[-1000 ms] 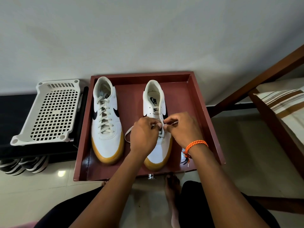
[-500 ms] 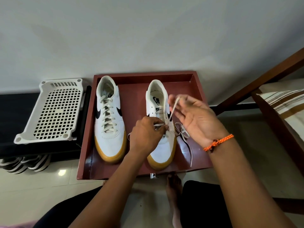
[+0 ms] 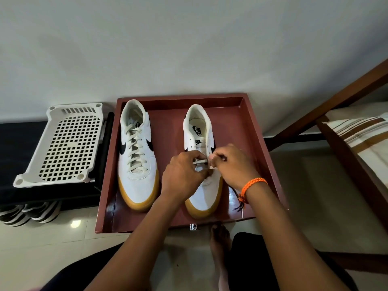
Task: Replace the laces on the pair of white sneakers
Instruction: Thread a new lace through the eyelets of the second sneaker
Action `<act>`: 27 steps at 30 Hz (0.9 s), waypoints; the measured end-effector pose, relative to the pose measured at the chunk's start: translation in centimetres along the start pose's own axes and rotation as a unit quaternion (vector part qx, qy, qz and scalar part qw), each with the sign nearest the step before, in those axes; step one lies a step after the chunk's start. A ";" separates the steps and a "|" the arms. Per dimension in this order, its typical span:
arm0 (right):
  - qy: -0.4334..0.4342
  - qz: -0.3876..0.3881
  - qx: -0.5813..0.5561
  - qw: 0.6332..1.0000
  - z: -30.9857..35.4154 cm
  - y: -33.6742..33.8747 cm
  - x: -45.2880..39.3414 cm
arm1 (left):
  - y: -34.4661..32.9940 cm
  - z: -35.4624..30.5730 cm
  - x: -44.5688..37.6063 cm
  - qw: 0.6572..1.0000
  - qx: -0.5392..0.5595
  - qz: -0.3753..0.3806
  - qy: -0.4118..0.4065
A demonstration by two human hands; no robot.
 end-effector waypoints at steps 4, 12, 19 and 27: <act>0.046 0.016 -0.359 0.932 2.1 3.1 0.8 | 0.0 -0.1 -0.1 1.000 -0.012 0.006 0.009; 0.141 0.138 -0.793 0.576 3.3 6.4 1.5 | 0.3 -1.0 0.3 0.999 -0.022 -0.019 -0.018; 0.128 0.016 -0.834 0.537 1.1 7.3 0.8 | 0.1 -3.7 1.6 0.963 -0.193 -0.086 -0.168; 0.187 0.136 -0.895 0.380 2.3 9.7 2.0 | -1.5 -3.9 1.7 0.962 -0.205 -0.063 -0.167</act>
Point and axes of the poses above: each hand's wrist, its own x-axis away from the middle knuckle, its own y-axis out of the back of the hand, z = x × y, the point moved 6 cm from there along -x, towards the middle knuckle, and after that the axes turned 1 degree about -y, right-handed, at the moved point
